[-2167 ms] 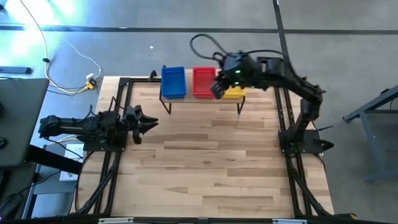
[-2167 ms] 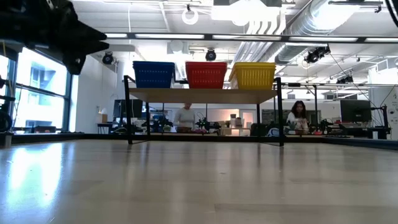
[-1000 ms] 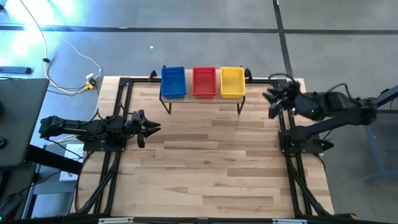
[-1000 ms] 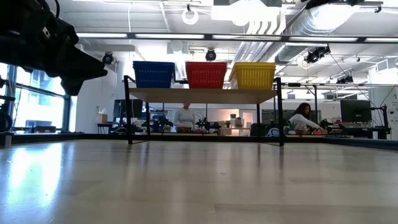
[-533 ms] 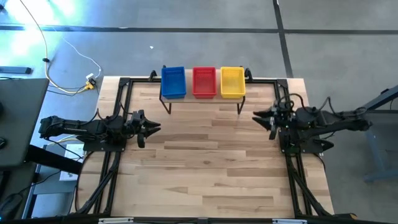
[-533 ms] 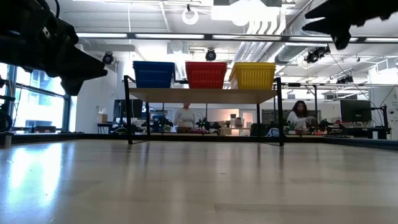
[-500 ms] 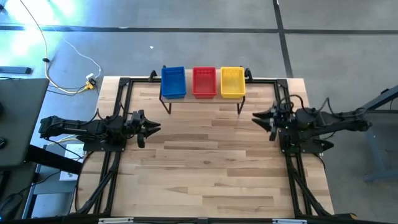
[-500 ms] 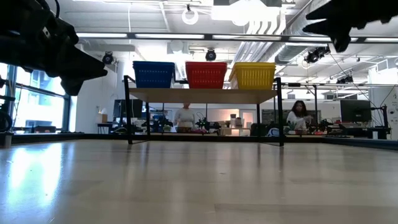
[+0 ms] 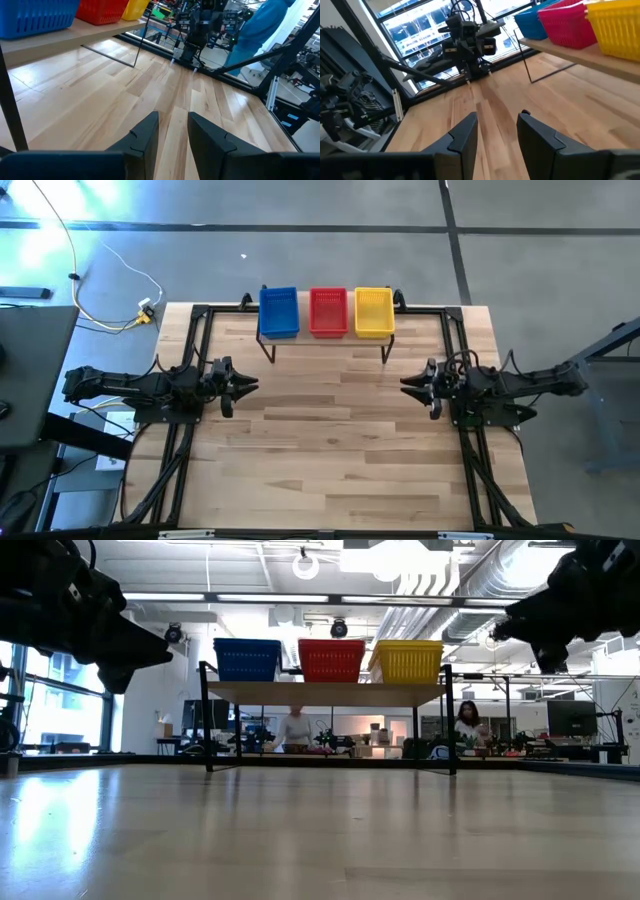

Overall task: Stack baskets on shelf by color
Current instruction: Return to Home Position

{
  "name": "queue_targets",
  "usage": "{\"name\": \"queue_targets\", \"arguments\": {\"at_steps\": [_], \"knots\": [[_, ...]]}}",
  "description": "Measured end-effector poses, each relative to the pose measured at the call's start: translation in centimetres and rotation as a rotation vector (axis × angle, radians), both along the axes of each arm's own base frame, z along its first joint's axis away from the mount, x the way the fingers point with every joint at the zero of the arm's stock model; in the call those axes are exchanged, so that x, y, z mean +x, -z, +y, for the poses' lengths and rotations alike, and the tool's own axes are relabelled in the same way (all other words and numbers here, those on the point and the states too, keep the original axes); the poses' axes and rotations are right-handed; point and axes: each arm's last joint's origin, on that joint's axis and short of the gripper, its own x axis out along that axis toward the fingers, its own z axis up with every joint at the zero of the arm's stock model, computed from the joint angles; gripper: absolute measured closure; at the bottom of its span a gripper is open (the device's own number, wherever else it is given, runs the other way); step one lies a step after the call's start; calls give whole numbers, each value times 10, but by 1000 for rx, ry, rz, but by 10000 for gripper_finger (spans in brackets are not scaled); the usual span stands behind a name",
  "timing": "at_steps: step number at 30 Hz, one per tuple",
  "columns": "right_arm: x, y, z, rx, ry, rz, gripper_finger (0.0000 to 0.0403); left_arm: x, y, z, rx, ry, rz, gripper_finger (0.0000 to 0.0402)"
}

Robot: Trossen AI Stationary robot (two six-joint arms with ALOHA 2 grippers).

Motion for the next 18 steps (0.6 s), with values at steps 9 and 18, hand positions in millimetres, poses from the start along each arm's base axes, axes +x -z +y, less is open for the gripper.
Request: {"name": "queue_targets", "arguments": {"at_steps": [9, 18], "knots": [[-6, 19, -1, 47, 8, -11, 279, 0, 0, 0, 0, 0, 0, 308], [-7, 19, -3, -5, 49, -16, 279, 0, 0, 0, 0, 0, 0, 308]]}}
